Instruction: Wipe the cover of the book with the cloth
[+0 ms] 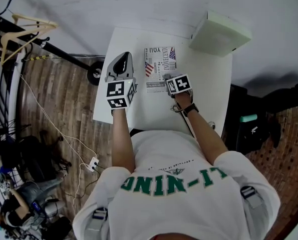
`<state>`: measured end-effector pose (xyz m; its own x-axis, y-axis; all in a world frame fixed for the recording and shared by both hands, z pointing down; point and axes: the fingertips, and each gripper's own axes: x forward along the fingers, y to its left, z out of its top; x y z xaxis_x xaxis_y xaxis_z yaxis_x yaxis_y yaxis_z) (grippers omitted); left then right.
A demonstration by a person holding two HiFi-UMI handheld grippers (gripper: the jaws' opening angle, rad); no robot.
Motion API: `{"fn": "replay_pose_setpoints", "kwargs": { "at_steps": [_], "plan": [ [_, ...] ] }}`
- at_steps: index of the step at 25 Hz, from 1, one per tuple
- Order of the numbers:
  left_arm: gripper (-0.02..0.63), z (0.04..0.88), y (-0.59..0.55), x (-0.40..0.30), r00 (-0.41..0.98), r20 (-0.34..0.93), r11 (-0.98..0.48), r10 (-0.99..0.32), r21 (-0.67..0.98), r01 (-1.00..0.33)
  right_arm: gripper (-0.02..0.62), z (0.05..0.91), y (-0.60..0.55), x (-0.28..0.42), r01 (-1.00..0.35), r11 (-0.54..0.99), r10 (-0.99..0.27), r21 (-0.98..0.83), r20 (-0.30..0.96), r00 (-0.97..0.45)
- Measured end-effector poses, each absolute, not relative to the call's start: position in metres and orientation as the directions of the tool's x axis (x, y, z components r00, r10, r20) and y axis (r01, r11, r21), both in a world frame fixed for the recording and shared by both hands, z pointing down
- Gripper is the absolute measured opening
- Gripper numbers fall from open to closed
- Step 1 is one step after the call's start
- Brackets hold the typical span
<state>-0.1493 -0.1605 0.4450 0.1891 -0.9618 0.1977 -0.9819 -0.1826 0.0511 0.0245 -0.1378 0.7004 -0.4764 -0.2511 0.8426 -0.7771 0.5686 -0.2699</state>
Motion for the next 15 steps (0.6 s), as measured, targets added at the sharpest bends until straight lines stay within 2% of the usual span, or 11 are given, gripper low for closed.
{"fn": "replay_pose_setpoints", "kwargs": {
  "at_steps": [4, 9, 11, 15],
  "plan": [
    [0.006, 0.446, -0.164, -0.135, 0.225, 0.193, -0.219, -0.955, 0.052, -0.974, 0.032, 0.698, -0.149, 0.072, -0.838, 0.475, -0.315, -0.268, 0.837, -0.447],
    [0.005, 0.44, -0.159, -0.136, 0.215, 0.188, -0.211, -0.958, 0.044, -0.977, 0.032, 0.698, -0.15, 0.085, -0.859, 0.449, -0.334, -0.248, 0.845, -0.418],
    [0.005, 0.44, -0.156, -0.141, 0.199, 0.191, -0.195, -0.961, 0.04, -0.98, 0.034, 0.696, -0.148, 0.073, -0.847, 0.466, -0.315, -0.258, 0.845, -0.431],
    [0.005, 0.444, -0.148, -0.151, 0.172, 0.203, -0.169, -0.964, 0.034, -0.985, 0.034, 0.689, -0.124, 0.007, -0.749, 0.534, -0.225, -0.391, 0.789, -0.572]
  ]
}}
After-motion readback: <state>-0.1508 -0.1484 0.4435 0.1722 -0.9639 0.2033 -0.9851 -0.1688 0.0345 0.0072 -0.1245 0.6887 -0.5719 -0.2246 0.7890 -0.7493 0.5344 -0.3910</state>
